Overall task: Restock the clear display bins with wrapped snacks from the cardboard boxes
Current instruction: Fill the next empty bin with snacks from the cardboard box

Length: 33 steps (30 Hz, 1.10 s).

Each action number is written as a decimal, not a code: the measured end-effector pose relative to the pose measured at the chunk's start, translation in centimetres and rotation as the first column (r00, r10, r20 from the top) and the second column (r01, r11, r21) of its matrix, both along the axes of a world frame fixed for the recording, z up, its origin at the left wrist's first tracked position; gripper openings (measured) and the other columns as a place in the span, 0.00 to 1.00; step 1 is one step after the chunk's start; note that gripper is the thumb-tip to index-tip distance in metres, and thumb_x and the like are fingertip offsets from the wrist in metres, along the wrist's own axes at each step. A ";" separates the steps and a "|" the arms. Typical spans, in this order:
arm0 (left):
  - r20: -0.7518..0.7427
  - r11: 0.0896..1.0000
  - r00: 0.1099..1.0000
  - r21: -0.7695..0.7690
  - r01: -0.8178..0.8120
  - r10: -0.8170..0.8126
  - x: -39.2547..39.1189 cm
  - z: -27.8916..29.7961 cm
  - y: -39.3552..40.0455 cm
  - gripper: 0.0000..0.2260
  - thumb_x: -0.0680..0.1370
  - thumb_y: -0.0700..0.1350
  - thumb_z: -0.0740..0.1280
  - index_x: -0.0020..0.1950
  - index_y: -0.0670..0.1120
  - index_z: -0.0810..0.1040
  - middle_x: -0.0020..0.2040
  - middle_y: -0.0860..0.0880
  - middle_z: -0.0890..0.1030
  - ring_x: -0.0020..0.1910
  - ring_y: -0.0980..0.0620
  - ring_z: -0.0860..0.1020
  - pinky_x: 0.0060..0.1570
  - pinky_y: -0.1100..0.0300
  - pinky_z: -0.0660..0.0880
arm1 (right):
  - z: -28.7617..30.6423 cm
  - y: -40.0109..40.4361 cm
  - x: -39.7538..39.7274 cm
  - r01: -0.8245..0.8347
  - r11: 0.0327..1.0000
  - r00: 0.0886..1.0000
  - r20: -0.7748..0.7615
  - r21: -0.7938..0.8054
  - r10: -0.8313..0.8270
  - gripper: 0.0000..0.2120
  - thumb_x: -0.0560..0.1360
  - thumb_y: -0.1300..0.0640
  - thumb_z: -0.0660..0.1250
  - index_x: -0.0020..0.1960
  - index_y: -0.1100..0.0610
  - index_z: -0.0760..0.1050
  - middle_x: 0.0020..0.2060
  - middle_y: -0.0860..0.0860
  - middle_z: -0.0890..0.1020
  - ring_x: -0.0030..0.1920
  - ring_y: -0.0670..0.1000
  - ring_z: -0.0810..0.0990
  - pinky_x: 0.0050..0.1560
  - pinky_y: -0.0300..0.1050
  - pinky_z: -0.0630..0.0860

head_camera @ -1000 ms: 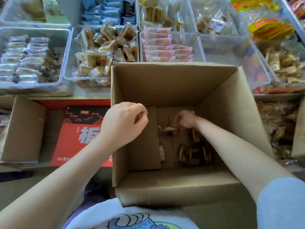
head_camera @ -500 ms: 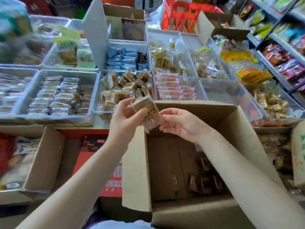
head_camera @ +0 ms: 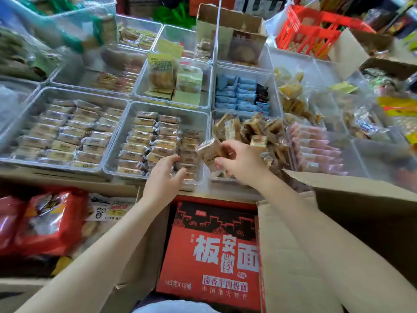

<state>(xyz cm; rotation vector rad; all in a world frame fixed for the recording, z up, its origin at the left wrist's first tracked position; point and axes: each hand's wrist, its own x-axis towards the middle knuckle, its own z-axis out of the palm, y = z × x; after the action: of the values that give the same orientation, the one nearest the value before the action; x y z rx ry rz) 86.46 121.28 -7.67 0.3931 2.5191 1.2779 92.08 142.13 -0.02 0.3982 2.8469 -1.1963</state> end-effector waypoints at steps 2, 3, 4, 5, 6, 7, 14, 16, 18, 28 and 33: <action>-0.145 0.935 0.974 -0.336 0.114 -0.171 -2.5 -3.6 -3.1 0.24 0.82 0.53 0.63 0.76 0.46 0.69 0.77 0.47 0.67 0.77 0.47 0.63 0.76 0.48 0.60 | -2.0 -1.9 -3.5 -0.095 0.976 0.995 0.012 0.194 0.095 0.15 0.76 0.55 0.71 0.62 0.54 0.77 0.53 0.50 0.82 0.53 0.51 0.79 0.55 0.48 0.76; -0.150 0.881 0.953 -0.440 0.175 -0.264 -3.2 -5.0 -4.3 0.25 0.82 0.55 0.61 0.77 0.47 0.68 0.79 0.47 0.64 0.79 0.47 0.59 0.77 0.47 0.56 | -3.0 -3.0 -4.9 -0.172 0.942 0.985 0.048 0.289 0.165 0.15 0.76 0.55 0.70 0.62 0.54 0.76 0.55 0.50 0.81 0.55 0.52 0.78 0.55 0.47 0.74; -0.137 0.825 0.931 -0.520 0.223 -0.338 -3.7 -6.4 -5.3 0.25 0.83 0.57 0.59 0.77 0.49 0.67 0.80 0.48 0.62 0.80 0.47 0.57 0.78 0.46 0.53 | -3.9 -4.1 -6.1 -0.264 0.871 0.964 0.116 0.413 0.238 0.14 0.77 0.55 0.68 0.62 0.54 0.75 0.56 0.51 0.80 0.57 0.54 0.77 0.55 0.47 0.72; -0.135 0.777 0.911 -0.579 0.247 -0.390 -4.1 -7.3 -6.1 0.25 0.83 0.59 0.57 0.77 0.50 0.67 0.80 0.48 0.63 0.80 0.48 0.57 0.77 0.47 0.51 | -4.7 -5.1 -7.2 -0.358 0.750 0.933 0.194 0.556 0.301 0.12 0.78 0.56 0.66 0.61 0.54 0.75 0.56 0.52 0.80 0.58 0.55 0.77 0.56 0.49 0.70; -0.139 0.746 0.896 -0.615 0.256 -0.422 -4.3 -7.9 -6.5 0.25 0.82 0.60 0.55 0.76 0.51 0.69 0.79 0.48 0.65 0.80 0.48 0.59 0.76 0.47 0.50 | -5.5 -6.0 -8.2 -0.447 0.599 0.893 0.288 0.664 0.347 0.10 0.79 0.58 0.64 0.60 0.54 0.74 0.56 0.52 0.79 0.58 0.55 0.77 0.57 0.50 0.69; -0.146 0.739 0.891 -0.624 0.254 -0.430 -4.5 -8.1 -6.8 0.27 0.81 0.62 0.52 0.75 0.51 0.71 0.78 0.48 0.68 0.78 0.47 0.63 0.75 0.48 0.51 | -6.0 -6.9 -8.9 -0.521 0.474 0.850 0.377 0.710 0.369 0.10 0.79 0.61 0.62 0.59 0.55 0.74 0.55 0.52 0.79 0.58 0.56 0.77 0.57 0.51 0.69; -0.148 0.766 0.905 -0.597 0.240 -0.399 -4.9 -8.5 -6.4 0.27 0.80 0.62 0.56 0.76 0.50 0.70 0.78 0.47 0.67 0.76 0.45 0.66 0.75 0.44 0.56 | -8.9 -8.4 -12.2 -0.721 0.559 0.636 0.710 0.409 0.302 0.09 0.78 0.58 0.67 0.57 0.56 0.76 0.54 0.53 0.80 0.55 0.56 0.79 0.49 0.48 0.76; -0.149 0.765 0.902 -0.596 0.246 -0.406 -4.8 -8.7 -6.5 0.27 0.80 0.62 0.59 0.76 0.50 0.69 0.78 0.46 0.66 0.76 0.44 0.64 0.76 0.43 0.54 | -9.0 -7.5 -11.9 -0.642 0.694 0.672 0.674 0.326 0.306 0.12 0.79 0.53 0.67 0.61 0.55 0.79 0.54 0.52 0.82 0.53 0.53 0.79 0.48 0.45 0.75; -0.151 0.760 0.898 -0.600 0.249 -0.413 -4.8 -8.8 -6.5 0.28 0.80 0.62 0.59 0.77 0.49 0.67 0.79 0.45 0.65 0.77 0.44 0.62 0.76 0.43 0.52 | -9.3 -7.0 -11.4 -0.543 0.805 0.709 0.643 0.237 0.289 0.12 0.80 0.52 0.65 0.61 0.53 0.80 0.54 0.50 0.82 0.50 0.50 0.78 0.49 0.43 0.74; -0.122 0.759 0.902 -0.593 0.268 -0.414 -4.7 -7.9 -6.1 0.31 0.79 0.63 0.57 0.80 0.50 0.61 0.82 0.46 0.56 0.81 0.45 0.49 0.78 0.45 0.42 | -7.1 -6.3 -9.4 -0.508 0.807 0.795 0.524 0.302 0.304 0.14 0.81 0.49 0.63 0.63 0.54 0.76 0.57 0.51 0.80 0.56 0.52 0.78 0.54 0.50 0.77; -0.135 0.910 0.921 -0.260 0.323 -0.366 2.4 -3.5 -0.8 0.31 0.77 0.65 0.55 0.77 0.52 0.65 0.79 0.51 0.62 0.80 0.51 0.53 0.79 0.51 0.44 | 0.4 -1.1 0.2 -0.290 0.935 0.948 0.196 0.203 0.251 0.08 0.82 0.51 0.63 0.54 0.51 0.80 0.45 0.46 0.81 0.46 0.45 0.78 0.48 0.42 0.76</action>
<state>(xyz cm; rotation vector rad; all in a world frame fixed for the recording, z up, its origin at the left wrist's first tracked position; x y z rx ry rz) 88.86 120.50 -11.20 0.8906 2.5528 0.8338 92.30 141.03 0.38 0.0956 2.7824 -0.7510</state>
